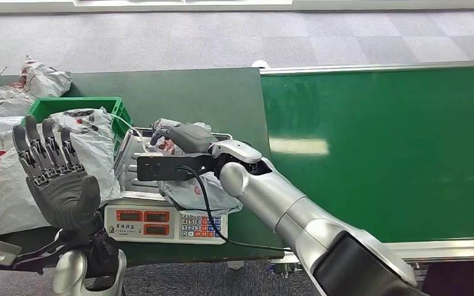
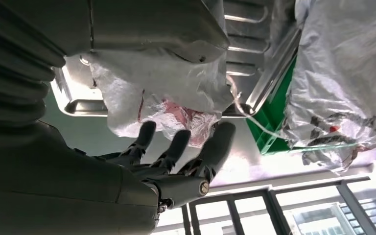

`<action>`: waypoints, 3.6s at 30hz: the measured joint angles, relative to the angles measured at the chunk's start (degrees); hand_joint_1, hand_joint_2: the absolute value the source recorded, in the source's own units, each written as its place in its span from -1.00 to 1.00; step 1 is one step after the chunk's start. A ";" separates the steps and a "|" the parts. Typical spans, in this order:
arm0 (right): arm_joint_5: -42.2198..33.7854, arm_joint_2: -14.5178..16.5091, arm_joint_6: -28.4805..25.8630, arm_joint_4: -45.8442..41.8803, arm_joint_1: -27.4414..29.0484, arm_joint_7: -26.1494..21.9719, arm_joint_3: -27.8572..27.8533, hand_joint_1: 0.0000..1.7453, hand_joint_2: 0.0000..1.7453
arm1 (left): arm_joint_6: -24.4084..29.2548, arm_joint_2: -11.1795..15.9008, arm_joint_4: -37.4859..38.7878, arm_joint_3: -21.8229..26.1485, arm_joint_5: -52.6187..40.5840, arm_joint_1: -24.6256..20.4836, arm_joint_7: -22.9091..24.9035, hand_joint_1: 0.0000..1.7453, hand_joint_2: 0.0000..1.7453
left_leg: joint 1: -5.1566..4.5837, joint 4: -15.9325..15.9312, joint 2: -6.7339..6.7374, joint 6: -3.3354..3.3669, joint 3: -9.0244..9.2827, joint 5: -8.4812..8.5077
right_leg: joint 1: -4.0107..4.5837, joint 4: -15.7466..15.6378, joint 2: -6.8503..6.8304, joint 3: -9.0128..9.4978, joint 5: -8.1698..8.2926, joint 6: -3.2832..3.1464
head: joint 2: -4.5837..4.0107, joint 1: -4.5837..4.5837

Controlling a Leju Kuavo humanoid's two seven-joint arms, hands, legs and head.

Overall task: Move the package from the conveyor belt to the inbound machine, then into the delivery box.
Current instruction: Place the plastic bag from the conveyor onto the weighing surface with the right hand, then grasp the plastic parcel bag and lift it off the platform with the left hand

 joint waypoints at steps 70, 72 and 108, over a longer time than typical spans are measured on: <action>26.22 -0.50 -49.31 -98.13 33.79 -18.78 -34.78 -1.00 1.00 | 13.09 8.33 43.18 -17.58 -85.62 -17.28 37.34 1.00 1.00 | -0.10 -0.04 -0.01 0.17 0.80 -0.54 | -0.12 -0.09 -0.06 1.31 -0.54 0.24 | 0.00 0.00; 26.24 -0.57 -49.31 -98.33 34.06 -18.78 -34.90 -1.00 1.00 | 12.70 8.33 43.20 -17.78 -86.40 -17.23 37.78 1.00 1.00 | -0.09 -0.04 0.00 0.15 0.83 -0.52 | -0.11 -0.09 -0.05 1.33 -0.53 0.23 | 0.00 0.01; 24.20 -1.25 -49.31 -99.46 36.36 -18.80 -36.91 -1.00 1.00 | 11.68 9.57 41.03 -17.80 -88.01 -15.13 38.16 1.00 1.00 | -0.02 -0.08 0.10 0.09 1.15 -0.58 | -0.05 -0.06 0.01 1.17 -0.58 0.10 | 0.00 0.00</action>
